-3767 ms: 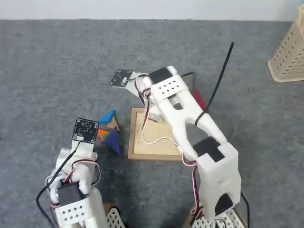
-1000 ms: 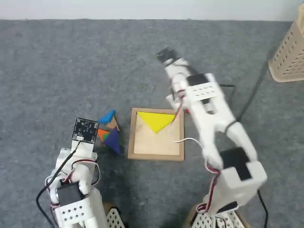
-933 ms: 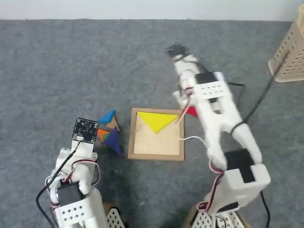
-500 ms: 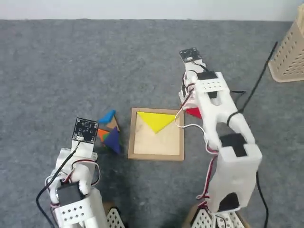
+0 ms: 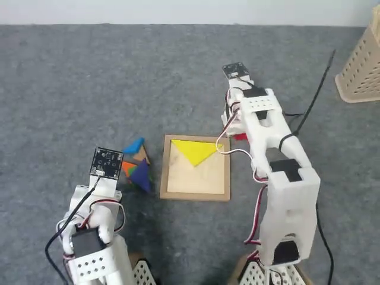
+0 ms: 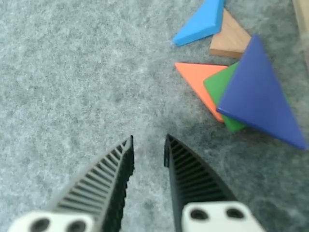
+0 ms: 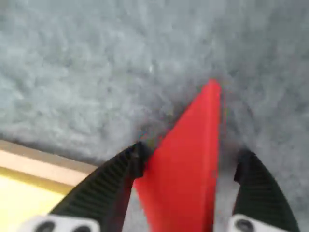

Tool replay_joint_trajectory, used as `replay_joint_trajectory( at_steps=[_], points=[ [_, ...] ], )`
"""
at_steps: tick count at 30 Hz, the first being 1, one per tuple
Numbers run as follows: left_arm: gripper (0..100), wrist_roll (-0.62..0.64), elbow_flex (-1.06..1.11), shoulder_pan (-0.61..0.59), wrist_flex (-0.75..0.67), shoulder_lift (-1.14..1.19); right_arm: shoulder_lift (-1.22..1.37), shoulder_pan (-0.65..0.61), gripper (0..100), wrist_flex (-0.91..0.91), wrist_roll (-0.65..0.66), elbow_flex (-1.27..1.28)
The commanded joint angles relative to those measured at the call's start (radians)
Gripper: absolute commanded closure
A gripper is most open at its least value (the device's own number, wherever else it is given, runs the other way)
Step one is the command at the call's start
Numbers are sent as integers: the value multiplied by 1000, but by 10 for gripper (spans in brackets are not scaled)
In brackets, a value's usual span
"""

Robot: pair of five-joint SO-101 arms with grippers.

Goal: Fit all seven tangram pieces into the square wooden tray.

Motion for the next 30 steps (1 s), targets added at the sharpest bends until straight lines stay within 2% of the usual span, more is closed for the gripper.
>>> replay_joint_trajectory(
  at_steps=[1,9,17,23,30],
  points=[
    [902,-14,-4,2,2,-14,-21,19,684,76,-11,-46],
    [902,-14,-4,2,2,-14,-101,104,684,147,-12,-98],
    [902,-14,-4,2,2,-14,-185,51,684,226,26,-94],
    [902,-14,-4,2,2,-14,-107,38,684,168,118,-49],
    [902,-14,-4,0,2,-14,-13,44,696,171,114,-48]
  ],
)
